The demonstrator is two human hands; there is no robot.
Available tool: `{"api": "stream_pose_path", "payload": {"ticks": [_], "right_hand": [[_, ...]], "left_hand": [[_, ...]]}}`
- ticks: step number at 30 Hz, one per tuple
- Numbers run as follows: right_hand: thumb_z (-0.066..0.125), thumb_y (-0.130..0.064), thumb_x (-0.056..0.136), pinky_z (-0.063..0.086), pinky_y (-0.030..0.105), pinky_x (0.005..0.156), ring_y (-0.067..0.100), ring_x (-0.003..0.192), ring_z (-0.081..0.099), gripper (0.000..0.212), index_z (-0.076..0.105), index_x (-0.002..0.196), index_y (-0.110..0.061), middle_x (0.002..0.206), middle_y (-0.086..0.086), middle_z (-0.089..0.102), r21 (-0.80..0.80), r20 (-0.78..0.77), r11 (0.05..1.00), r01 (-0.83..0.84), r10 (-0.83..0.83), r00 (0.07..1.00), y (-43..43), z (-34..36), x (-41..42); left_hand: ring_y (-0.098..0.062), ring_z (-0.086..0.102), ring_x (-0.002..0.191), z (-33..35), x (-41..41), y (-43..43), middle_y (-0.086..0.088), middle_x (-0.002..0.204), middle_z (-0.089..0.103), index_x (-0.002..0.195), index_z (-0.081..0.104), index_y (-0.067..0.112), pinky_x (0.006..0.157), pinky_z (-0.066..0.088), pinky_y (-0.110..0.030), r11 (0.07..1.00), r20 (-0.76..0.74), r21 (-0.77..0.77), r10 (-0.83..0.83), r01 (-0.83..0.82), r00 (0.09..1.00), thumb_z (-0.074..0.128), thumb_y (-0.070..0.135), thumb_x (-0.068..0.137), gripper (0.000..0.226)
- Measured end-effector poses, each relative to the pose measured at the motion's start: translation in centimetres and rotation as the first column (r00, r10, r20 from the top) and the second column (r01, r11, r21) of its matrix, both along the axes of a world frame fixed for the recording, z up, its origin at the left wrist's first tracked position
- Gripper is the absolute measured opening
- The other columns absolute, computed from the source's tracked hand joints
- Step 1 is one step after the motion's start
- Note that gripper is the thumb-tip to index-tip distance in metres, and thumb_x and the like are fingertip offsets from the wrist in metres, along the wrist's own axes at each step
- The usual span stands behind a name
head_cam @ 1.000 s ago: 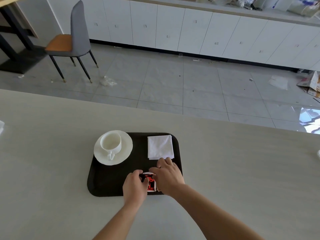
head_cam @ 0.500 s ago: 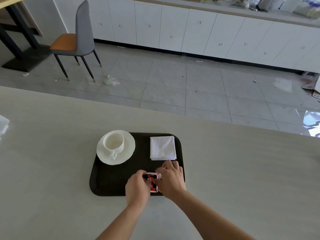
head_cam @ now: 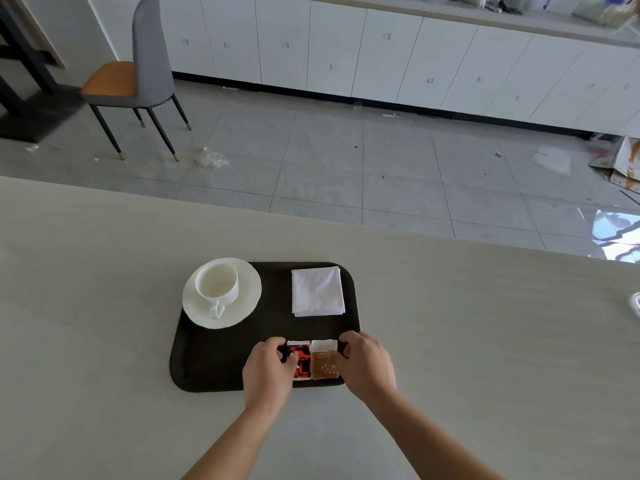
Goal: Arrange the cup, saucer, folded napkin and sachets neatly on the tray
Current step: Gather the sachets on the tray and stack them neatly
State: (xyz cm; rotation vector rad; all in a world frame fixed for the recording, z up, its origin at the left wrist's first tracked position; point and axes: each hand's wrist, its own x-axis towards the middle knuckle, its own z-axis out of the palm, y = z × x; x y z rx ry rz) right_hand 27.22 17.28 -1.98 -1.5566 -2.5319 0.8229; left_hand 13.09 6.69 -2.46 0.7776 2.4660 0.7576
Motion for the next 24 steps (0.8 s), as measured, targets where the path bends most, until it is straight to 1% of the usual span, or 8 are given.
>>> {"api": "stream_pose_path", "payload": {"ticks": [2, 5, 9, 12, 15, 19, 21, 24], "right_hand": [[0.067, -0.034, 0.087, 0.053, 0.031, 0.063, 0.018, 0.080, 0.060, 0.023, 0.063, 0.107, -0.023, 0.095, -0.004, 0.063, -0.026, 0.046, 0.998, -0.050, 0.051, 0.998, -0.13, 0.02, -0.19], [0.067, -0.029, 0.086, 0.049, 0.027, 0.061, 0.014, 0.082, 0.054, 0.029, 0.061, 0.114, -0.027, 0.097, -0.007, 0.058, -0.020, 0.091, 0.994, -0.111, 0.112, 0.990, -0.23, -0.13, -0.54], [0.067, -0.030, 0.087, 0.050, 0.027, 0.065, 0.015, 0.089, 0.057, 0.035, 0.058, 0.121, -0.027, 0.100, -0.006, 0.059, -0.037, 0.085, 0.993, -0.109, 0.111, 0.990, -0.03, -0.31, -0.52], [0.065, -0.032, 0.087, 0.046, 0.027, 0.065, 0.017, 0.094, 0.058, 0.041, 0.053, 0.126, -0.028, 0.104, -0.005, 0.061, -0.042, 0.073, 0.993, -0.106, 0.109, 0.991, 0.03, -0.27, -0.34], [0.065, -0.032, 0.087, 0.048, 0.028, 0.063, 0.016, 0.088, 0.058, 0.034, 0.057, 0.119, -0.026, 0.099, -0.005, 0.062, -0.056, 0.069, 0.995, -0.085, 0.089, 0.994, 0.07, -0.04, -0.43], [0.063, -0.034, 0.089, 0.041, 0.025, 0.053, 0.015, 0.073, 0.056, 0.016, 0.059, 0.101, -0.025, 0.087, -0.006, 0.061, -0.077, 0.084, 0.996, -0.052, 0.059, 0.995, -0.08, 0.07, -0.88], [0.062, -0.033, 0.089, 0.045, 0.026, 0.053, 0.014, 0.071, 0.057, 0.011, 0.057, 0.094, -0.025, 0.083, -0.007, 0.062, -0.087, 0.081, 0.995, -0.039, 0.046, 0.996, -0.17, 0.05, -0.95], [0.061, -0.031, 0.090, 0.049, 0.026, 0.056, 0.014, 0.072, 0.060, 0.015, 0.059, 0.102, -0.023, 0.084, -0.007, 0.066, -0.101, 0.043, 0.995, -0.010, 0.014, 0.999, -0.24, 0.00, -0.74]], "left_hand": [[-0.007, 0.054, 0.074, -0.01, -0.04, 0.09, 0.008, 0.085, 0.056, 0.118, 0.063, 0.021, 0.057, 0.035, -0.015, 1.000, 0.002, -0.006, -0.012, 0.012, 1.000, 0.072, 0.028, 0.083, 0.037], [-0.007, 0.054, 0.073, -0.14, -0.18, 0.08, 0.007, 0.086, 0.056, 0.116, 0.064, 0.022, 0.055, 0.034, -0.014, 1.000, 0.009, -0.011, -0.022, 0.022, 1.000, 0.072, 0.028, 0.082, 0.035], [-0.006, 0.054, 0.072, -0.30, -0.18, 0.08, 0.008, 0.085, 0.055, 0.116, 0.064, 0.023, 0.054, 0.033, -0.013, 1.000, 0.006, -0.015, -0.024, 0.024, 1.000, 0.073, 0.028, 0.082, 0.036], [-0.007, 0.054, 0.072, -0.38, -0.23, 0.01, 0.008, 0.085, 0.055, 0.119, 0.063, 0.023, 0.055, 0.034, -0.013, 1.000, 0.010, -0.017, -0.026, 0.027, 1.000, 0.073, 0.029, 0.082, 0.039], [-0.007, 0.055, 0.073, -0.39, -0.26, -0.04, 0.008, 0.086, 0.056, 0.120, 0.063, 0.022, 0.056, 0.036, -0.015, 1.000, 0.013, -0.013, -0.028, 0.028, 1.000, 0.073, 0.028, 0.082, 0.040], [-0.007, 0.055, 0.073, -0.21, -0.22, -0.02, 0.007, 0.086, 0.056, 0.119, 0.063, 0.021, 0.058, 0.040, -0.017, 0.999, 0.023, -0.007, -0.032, 0.033, 0.999, 0.071, 0.026, 0.082, 0.038], [-0.007, 0.055, 0.072, -0.14, -0.26, -0.05, 0.008, 0.085, 0.055, 0.120, 0.063, 0.021, 0.060, 0.043, -0.019, 1.000, 0.034, 0.000, -0.028, 0.028, 0.999, 0.071, 0.026, 0.083, 0.038], [-0.006, 0.055, 0.071, -0.06, -0.27, -0.18, 0.009, 0.082, 0.054, 0.120, 0.063, 0.020, 0.061, 0.047, -0.021, 1.000, 0.040, 0.009, -0.014, 0.013, 0.999, 0.070, 0.024, 0.083, 0.037]]}}
